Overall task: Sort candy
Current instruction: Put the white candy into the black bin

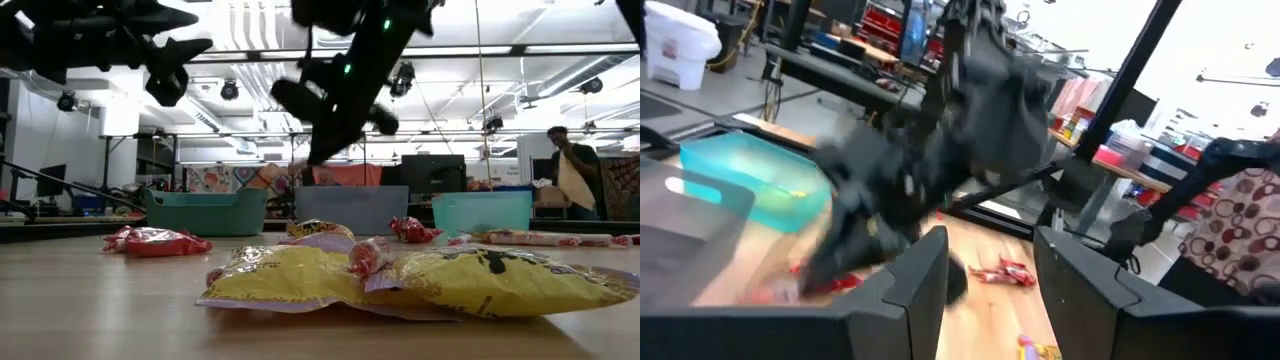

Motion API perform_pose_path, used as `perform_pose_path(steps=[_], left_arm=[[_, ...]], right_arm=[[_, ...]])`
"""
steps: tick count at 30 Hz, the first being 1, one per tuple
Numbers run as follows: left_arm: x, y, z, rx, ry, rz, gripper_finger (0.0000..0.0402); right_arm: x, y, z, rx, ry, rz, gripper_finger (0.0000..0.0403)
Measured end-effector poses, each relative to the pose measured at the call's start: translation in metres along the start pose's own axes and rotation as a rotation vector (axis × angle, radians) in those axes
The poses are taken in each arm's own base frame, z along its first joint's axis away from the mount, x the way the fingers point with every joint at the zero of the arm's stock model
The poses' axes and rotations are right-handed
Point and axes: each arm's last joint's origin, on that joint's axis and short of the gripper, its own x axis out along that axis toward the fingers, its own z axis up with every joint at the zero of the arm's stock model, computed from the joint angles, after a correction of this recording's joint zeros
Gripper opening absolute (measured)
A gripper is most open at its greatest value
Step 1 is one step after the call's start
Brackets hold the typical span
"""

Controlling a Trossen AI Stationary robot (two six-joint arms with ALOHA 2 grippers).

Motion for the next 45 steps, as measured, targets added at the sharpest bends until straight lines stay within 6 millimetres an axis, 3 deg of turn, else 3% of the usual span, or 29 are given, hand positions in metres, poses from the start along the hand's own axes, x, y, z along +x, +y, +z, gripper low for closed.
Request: perform_pose_path(steps=[4,7,14,20,25,28,36,45], left_arm=[[0.001,-0.010,-0.007,-0.022,-0.007,0.007,0.0134],[0.004,-0.019,-0.012,-0.032,-0.007,0.019,0.0134],[0.009,-0.035,-0.024,-0.069,0.012,0.064,0.0134],[0.011,-0.043,-0.032,-0.104,0.027,0.097,0.0134],[0.014,-0.045,-0.037,-0.152,0.050,0.110,0.0134],[0.016,-0.045,-0.043,-0.187,0.085,0.116,0.0134],[0.024,-0.049,-0.075,-0.387,0.264,0.202,0.0131],[0.021,-0.081,-0.107,-0.627,0.536,0.249,0.0115]], right_arm=[[-0.024,-0.025,0.021,-0.054,-0.009,-0.003,0.0008],[-0.028,-0.054,0.038,-0.071,-0.001,-0.046,0.0008],[0.008,-0.118,0.059,-0.118,0.102,-0.051,0.0012],[0.036,-0.145,0.061,-0.064,0.172,0.016,0.0048],[0.042,-0.149,0.060,-0.065,0.189,0.022,0.0089],[0.035,-0.146,0.062,-0.071,0.174,0.036,0.0103],[-0.012,-0.120,0.069,-0.140,0.105,0.212,0.0104],[-0.058,-0.090,0.062,-0.242,0.057,0.311,0.0109]])
